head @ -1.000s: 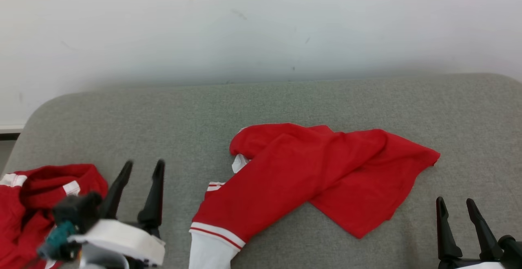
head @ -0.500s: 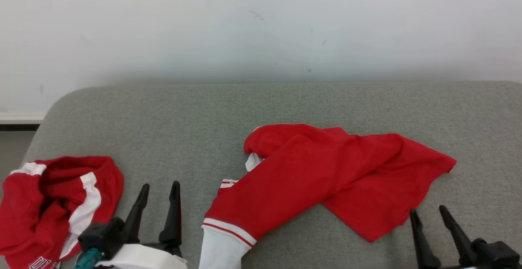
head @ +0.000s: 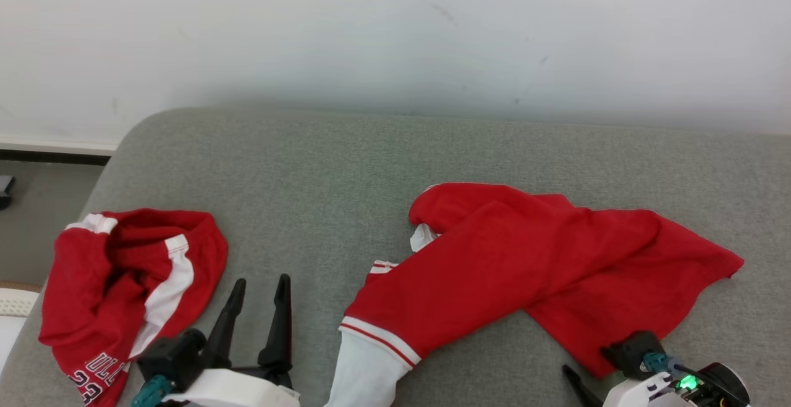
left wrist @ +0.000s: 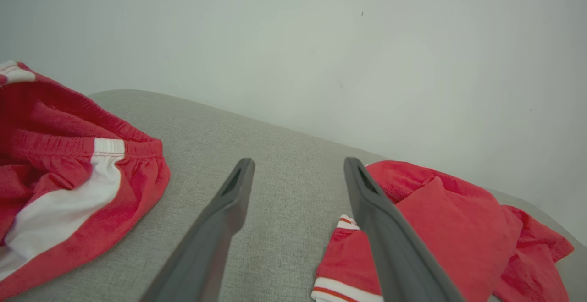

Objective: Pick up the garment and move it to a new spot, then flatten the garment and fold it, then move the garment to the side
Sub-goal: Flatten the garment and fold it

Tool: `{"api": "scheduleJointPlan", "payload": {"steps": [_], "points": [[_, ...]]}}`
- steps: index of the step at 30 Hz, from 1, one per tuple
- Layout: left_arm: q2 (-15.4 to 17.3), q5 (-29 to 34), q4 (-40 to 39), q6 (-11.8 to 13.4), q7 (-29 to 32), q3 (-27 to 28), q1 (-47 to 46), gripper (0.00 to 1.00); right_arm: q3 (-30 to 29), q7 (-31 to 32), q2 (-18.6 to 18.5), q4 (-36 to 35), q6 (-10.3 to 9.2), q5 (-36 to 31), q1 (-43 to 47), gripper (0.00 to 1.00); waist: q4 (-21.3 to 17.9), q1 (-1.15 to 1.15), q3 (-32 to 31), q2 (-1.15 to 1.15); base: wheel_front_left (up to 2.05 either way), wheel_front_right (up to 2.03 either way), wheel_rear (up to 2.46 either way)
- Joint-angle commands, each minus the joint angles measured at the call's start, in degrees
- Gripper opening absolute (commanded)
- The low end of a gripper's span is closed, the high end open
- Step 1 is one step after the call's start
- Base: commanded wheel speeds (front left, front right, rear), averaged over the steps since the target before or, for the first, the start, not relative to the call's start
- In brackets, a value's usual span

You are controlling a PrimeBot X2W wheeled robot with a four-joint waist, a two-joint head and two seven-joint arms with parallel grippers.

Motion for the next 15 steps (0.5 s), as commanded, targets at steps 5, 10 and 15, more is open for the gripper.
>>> {"api": "scheduleJointPlan", "payload": {"steps": [5,10,15], "points": [[-1.04,1.6,1.23,-1.4,-0.01,1.73,-0.63,1.0,-0.22,4.8,-0.48,4.96,-0.16,-1.96,-2.47,0.96,1.89,0.0,0.25,0.0,0.0,0.0,0.0],[-1.74,2.28,1.76,-2.25,-0.01,3.13,-0.03,1.0,1.72,6.05,-1.24,4.64,-0.18,-1.51,-2.97,0.0,1.29,0.0,0.3,0.0,0.0,0.0,0.0],[-2.3,2.99,2.41,-2.94,-0.01,3.97,0.45,1.0,3.22,4.16,-4.54,-2.29,-0.15,2.59,-3.77,0.0,-1.26,0.0,0.03,0.0,0.0,0.0,0.0]]}}
